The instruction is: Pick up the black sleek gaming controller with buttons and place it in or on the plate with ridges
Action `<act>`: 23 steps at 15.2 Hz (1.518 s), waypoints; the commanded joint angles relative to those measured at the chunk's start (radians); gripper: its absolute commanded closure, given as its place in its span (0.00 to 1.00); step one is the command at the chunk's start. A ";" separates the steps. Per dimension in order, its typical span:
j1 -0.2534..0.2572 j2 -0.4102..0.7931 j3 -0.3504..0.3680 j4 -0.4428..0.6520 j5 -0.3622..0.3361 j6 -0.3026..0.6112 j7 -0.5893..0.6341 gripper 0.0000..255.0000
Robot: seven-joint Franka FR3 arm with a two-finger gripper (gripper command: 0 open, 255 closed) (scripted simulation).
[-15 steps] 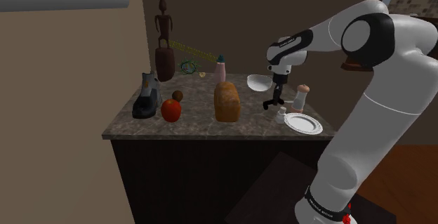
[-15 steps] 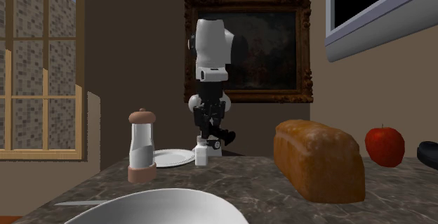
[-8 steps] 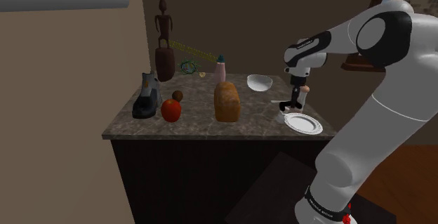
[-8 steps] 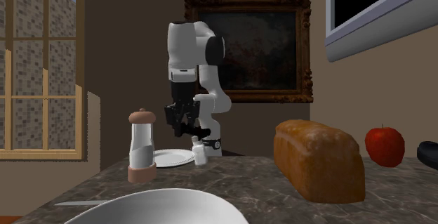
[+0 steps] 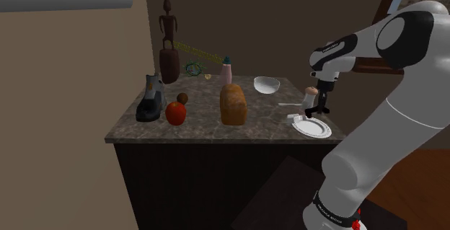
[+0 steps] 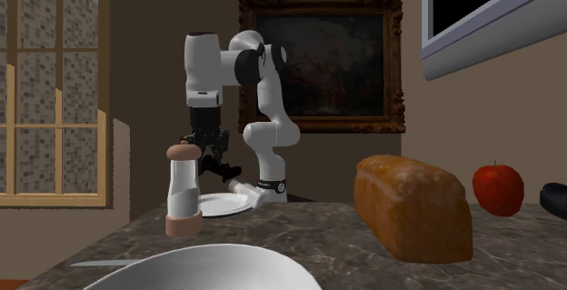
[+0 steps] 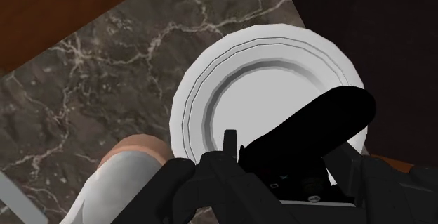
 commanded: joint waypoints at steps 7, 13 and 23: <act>0.001 0.063 -0.025 -0.055 0.026 0.110 -0.030 1.00; 0.005 0.134 -0.039 -0.096 0.068 0.209 -0.062 1.00; 0.005 0.134 -0.039 -0.096 0.068 0.209 -0.062 0.00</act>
